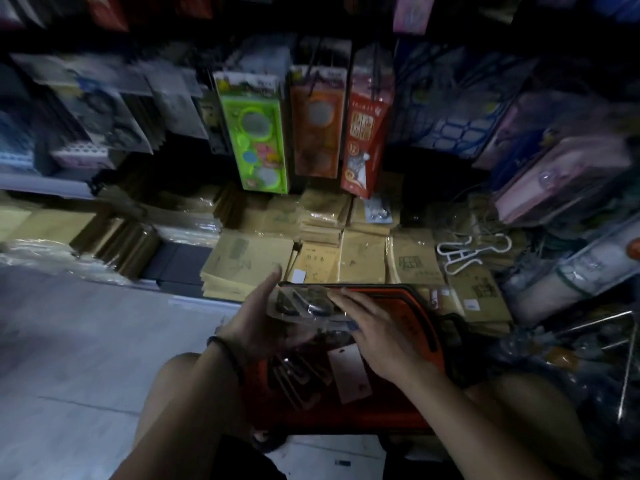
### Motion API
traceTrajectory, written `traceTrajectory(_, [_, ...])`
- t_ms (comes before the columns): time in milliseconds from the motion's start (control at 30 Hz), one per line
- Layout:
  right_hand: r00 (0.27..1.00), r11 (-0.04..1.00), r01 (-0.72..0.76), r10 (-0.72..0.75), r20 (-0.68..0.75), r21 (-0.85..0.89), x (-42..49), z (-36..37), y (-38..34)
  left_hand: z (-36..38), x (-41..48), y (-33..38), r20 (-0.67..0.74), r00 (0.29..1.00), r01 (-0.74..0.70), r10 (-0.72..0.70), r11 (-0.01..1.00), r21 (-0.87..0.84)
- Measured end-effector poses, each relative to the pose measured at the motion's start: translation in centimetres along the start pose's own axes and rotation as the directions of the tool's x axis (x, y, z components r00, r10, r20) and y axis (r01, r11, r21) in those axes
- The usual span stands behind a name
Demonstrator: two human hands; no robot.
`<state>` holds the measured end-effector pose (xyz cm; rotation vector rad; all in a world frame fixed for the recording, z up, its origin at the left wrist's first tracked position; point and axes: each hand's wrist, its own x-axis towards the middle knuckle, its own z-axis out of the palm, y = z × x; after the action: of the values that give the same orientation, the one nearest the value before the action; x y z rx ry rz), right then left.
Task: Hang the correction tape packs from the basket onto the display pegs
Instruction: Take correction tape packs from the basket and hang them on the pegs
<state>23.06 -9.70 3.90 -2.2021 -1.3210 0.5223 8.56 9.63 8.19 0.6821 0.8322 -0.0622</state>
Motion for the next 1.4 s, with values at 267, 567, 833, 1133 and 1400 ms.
traceTrajectory(267, [0.985,0.986,0.159,-0.162,-0.055,-0.057,-1.4,-7.0,-4.7,5.4,-3.8,0.2,-0.071,0.933,-0.350,0.353,0.936,0.046])
traceTrajectory(567, [0.879,0.990,0.139,-0.139,-0.456,-0.032,0.8,-14.4,-13.9,11.1,-10.2,4.3,0.102,0.753,-0.640,0.650,0.760,-0.115])
traceTrajectory(833, [0.825,0.911,0.399,-0.407,-0.393,-0.107,2.6,-25.1,-20.2,15.8,-19.4,10.8,0.171,0.654,-0.683,0.737,0.672,-0.287])
traceTrajectory(1133, [0.787,0.782,0.333,-0.538,-0.301,-0.527,3.6,-35.3,-25.9,18.2,-23.2,17.8,0.148,0.643,-0.709,0.751,0.657,-0.256])
traceTrajectory(1400, [0.701,0.691,0.192,-0.593,-0.395,-0.697,7.0,-43.0,-30.4,18.9,-26.0,25.7,-0.032,0.363,-0.930,0.931,0.359,-0.077])
